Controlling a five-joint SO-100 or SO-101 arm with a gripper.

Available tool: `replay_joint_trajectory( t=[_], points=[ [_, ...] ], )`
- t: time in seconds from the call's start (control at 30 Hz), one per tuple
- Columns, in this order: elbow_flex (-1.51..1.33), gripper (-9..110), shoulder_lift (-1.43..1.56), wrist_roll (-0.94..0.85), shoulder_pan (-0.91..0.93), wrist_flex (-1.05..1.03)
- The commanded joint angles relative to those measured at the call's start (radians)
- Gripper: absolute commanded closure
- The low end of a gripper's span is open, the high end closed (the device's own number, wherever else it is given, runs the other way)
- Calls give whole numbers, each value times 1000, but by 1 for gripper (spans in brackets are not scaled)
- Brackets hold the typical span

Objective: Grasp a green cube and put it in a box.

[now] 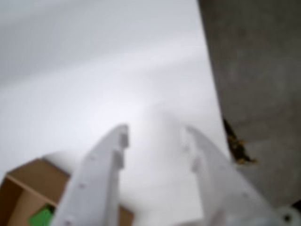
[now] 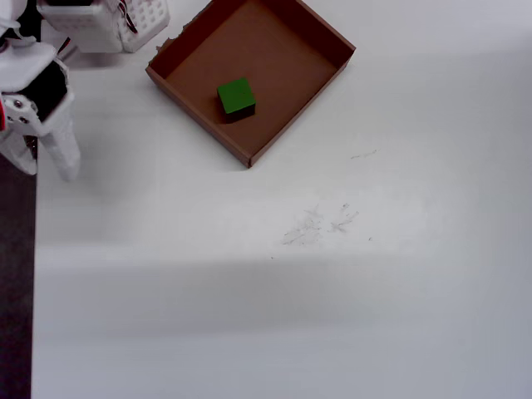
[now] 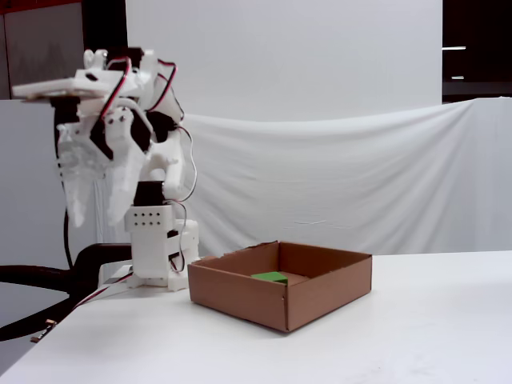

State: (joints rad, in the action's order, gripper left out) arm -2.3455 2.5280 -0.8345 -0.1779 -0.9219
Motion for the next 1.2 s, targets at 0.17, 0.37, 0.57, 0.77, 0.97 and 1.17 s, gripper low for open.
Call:
replay_joint_trajectory(
  t=[0.17, 0.37, 0.57, 0.77, 0.97, 1.17],
  points=[
    [-360, 88, 394, -196, 81, -124],
    [-566, 88, 601, -287, 92, -207],
    [-624, 88, 655, -393, 104, -295],
    [-626, 89, 655, -399, 89, -328],
    [-626, 91, 655, -399, 83, -331],
    [-626, 91, 655, -397, 87, -331]
  ],
)
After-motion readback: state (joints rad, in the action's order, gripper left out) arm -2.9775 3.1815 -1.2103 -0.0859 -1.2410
